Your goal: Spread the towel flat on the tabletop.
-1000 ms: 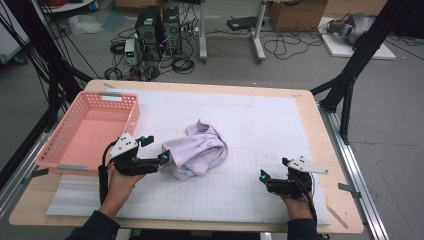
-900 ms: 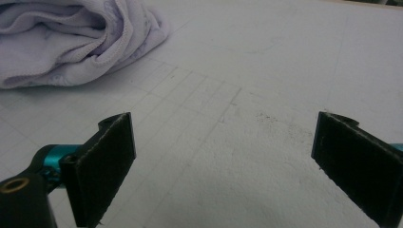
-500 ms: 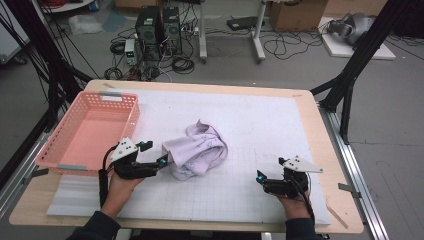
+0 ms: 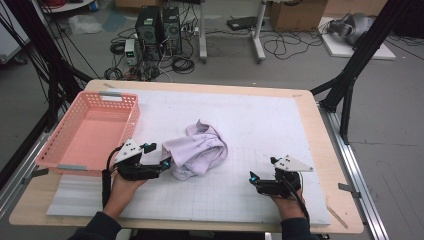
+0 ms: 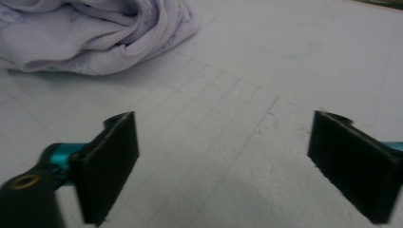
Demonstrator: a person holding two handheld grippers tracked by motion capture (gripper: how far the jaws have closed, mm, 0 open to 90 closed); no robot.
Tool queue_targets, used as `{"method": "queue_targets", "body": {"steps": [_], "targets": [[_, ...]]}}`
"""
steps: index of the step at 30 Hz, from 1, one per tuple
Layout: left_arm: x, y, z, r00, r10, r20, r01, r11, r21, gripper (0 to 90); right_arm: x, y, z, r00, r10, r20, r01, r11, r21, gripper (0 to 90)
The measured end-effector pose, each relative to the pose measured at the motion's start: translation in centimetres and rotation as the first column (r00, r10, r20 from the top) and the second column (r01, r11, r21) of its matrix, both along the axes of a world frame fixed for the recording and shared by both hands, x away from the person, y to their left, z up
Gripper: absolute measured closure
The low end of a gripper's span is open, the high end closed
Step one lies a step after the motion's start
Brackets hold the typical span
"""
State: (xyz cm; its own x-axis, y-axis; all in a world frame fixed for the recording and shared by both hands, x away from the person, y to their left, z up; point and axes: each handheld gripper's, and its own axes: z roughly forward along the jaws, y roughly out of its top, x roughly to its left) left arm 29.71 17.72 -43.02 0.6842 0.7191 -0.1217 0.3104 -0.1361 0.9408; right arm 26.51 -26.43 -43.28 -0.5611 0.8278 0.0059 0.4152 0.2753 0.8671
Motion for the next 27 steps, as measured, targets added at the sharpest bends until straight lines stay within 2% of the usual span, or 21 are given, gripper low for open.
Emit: {"method": "queue_targets", "body": {"steps": [1,6,9,14,15,17,18,21,23,27], "targets": [[0.0,-0.1,0.0,1.0,-0.002,-0.001,0.002,1.0,0.0,21.8,0.1,0.2,0.0,0.9999,0.01,0.002,-0.01,0.9999,0.002,19.3],[0.0,-0.3,-0.1,0.9999,-0.008,-0.007,0.008,1.0,0.004,22.5,1.0,1.6,-0.3,0.9994,0.026,-0.021,-0.025,0.9997,0.006,17.4],[0.1,-0.4,-0.1,0.9999,-0.009,-0.009,0.009,1.0,0.0,22.6,1.8,2.7,-0.1,0.999,0.04,-0.021,-0.04,0.999,0.023,17.9],[0.3,-0.5,-0.2,0.9998,-0.015,-0.014,0.015,0.9999,-0.005,22.9,3.5,4.8,-0.2,0.9964,0.056,-0.064,-0.052,0.9966,0.064,18.9],[0.3,-0.6,-0.2,0.9998,-0.015,-0.012,0.015,0.9999,-0.005,22.9,3.9,5.2,-0.3,0.9957,0.056,-0.074,-0.051,0.9964,0.068,21.1],[0.3,-0.6,-0.2,0.9997,-0.019,-0.012,0.019,0.9998,-0.004,23.3,4.5,6.1,-0.7,0.9923,0.032,-0.12,-0.027,0.9986,0.045,33.1],[0.3,-0.6,-0.2,0.9998,-0.018,-0.012,0.017,0.9998,-0.008,23.3,4.8,6.5,-0.9,0.9891,0.033,-0.144,-0.026,0.9984,0.049,34.0],[0.4,-0.4,-0.2,0.9997,-0.021,-0.015,0.02,0.9997,-0.011,24.5,5.3,7.3,-1.5,0.9859,0.039,-0.163,-0.036,0.9991,0.022,38.6],[0.4,-0.4,-0.2,0.9996,-0.023,-0.018,0.023,0.9996,-0.015,24.6,5.5,7.4,-1.7,0.9841,0.037,-0.174,-0.029,0.9986,0.045,41.6],[0.3,-0.5,-0.2,0.9994,-0.031,-0.017,0.031,0.9994,-0.018,26.0,5.5,6.9,-1.3,0.987,0.027,-0.158,-0.004,0.9898,0.142,48.4]]}}
